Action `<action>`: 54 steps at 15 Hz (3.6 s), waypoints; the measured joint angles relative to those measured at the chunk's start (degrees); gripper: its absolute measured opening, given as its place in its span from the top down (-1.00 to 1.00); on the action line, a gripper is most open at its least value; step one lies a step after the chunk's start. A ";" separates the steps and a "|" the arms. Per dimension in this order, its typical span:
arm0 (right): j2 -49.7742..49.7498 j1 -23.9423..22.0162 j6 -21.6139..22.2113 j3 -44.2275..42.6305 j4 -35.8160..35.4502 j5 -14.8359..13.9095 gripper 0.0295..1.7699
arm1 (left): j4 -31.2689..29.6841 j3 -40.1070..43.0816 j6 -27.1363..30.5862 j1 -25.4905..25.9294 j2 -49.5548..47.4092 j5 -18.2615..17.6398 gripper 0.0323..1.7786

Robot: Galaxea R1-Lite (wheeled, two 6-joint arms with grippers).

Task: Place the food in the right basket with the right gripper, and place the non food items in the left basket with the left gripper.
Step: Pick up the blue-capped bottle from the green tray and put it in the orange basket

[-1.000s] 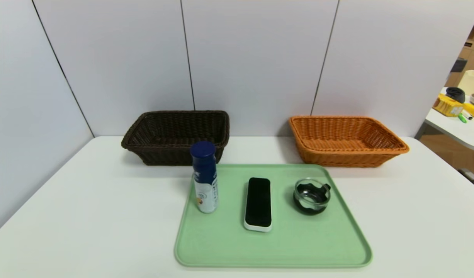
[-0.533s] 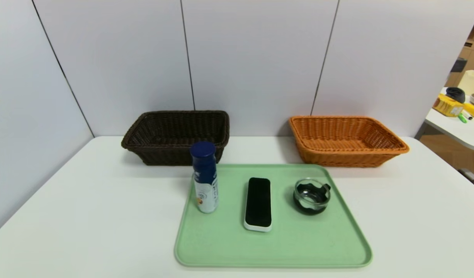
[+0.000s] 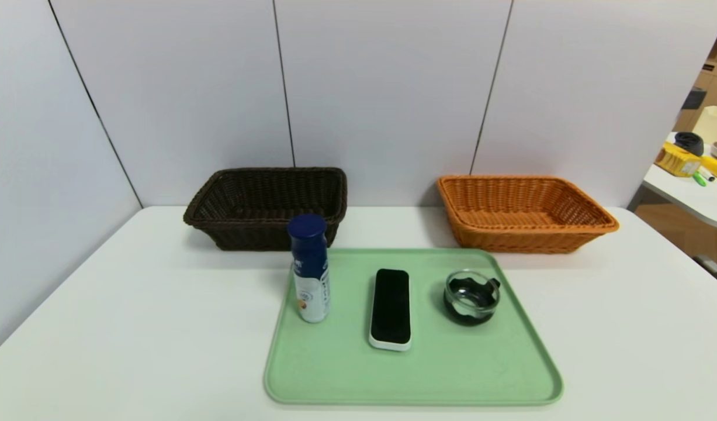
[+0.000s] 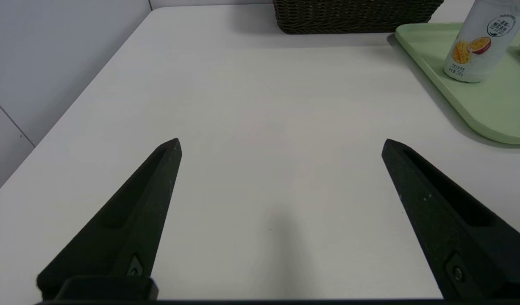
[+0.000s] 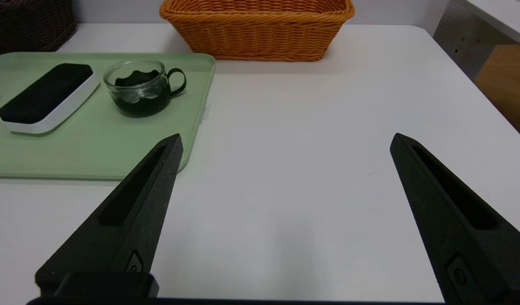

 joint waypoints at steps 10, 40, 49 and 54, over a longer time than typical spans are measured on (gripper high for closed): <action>35.04 12.95 -0.09 -20.30 -4.00 -0.11 -0.91 | 0.00 0.00 0.00 0.02 0.00 0.00 -0.90; 100.21 50.91 -2.05 -29.31 -74.80 4.40 -0.91 | 0.00 0.00 -0.02 0.02 0.00 0.00 -0.90; 107.48 50.41 -1.96 -36.84 -75.40 2.26 -0.91 | 0.00 0.00 -0.02 0.02 0.00 0.00 -0.90; 112.30 50.43 -1.85 -41.69 -75.51 0.07 -0.91 | 0.00 0.00 -0.02 0.02 0.00 0.00 -0.90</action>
